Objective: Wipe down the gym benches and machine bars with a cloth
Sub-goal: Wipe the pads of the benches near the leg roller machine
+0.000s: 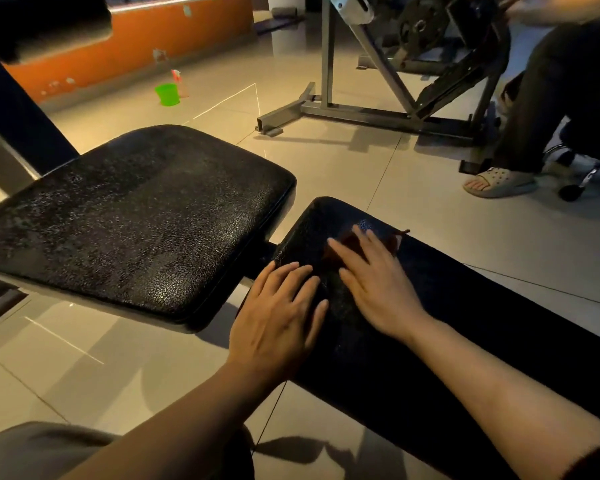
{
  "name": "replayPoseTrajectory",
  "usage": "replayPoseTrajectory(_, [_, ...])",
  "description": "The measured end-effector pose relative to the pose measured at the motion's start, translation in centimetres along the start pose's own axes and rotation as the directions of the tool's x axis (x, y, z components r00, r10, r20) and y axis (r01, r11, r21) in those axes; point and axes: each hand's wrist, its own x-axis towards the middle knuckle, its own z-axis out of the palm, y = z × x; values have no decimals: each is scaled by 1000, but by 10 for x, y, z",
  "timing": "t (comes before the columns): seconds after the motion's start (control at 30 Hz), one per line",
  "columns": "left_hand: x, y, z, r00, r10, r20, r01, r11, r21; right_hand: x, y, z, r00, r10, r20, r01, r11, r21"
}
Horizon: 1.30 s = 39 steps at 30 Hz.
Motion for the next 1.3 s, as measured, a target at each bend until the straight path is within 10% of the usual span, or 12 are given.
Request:
replayPoseTrajectory(0.17, [1,0,1,1000,1,-9,-1,1000,28,35,-6,-3,994,-101,50,101,995,0])
replayPoseTrajectory(0.47, [0,1,4,999,14,-31,-12,998,58,32,24,-1,976,207,-74,-206,978,20])
replayPoseTrajectory(0.8, [1,-2,3,997,68,21,-70,994,89,78,-16,1,1000,0,-27,1,999,44])
replayPoseTrajectory(1.3, [20,43,9,981,190,34,-192,980,55,-22,68,-7,912,394,-116,-399,917,-20])
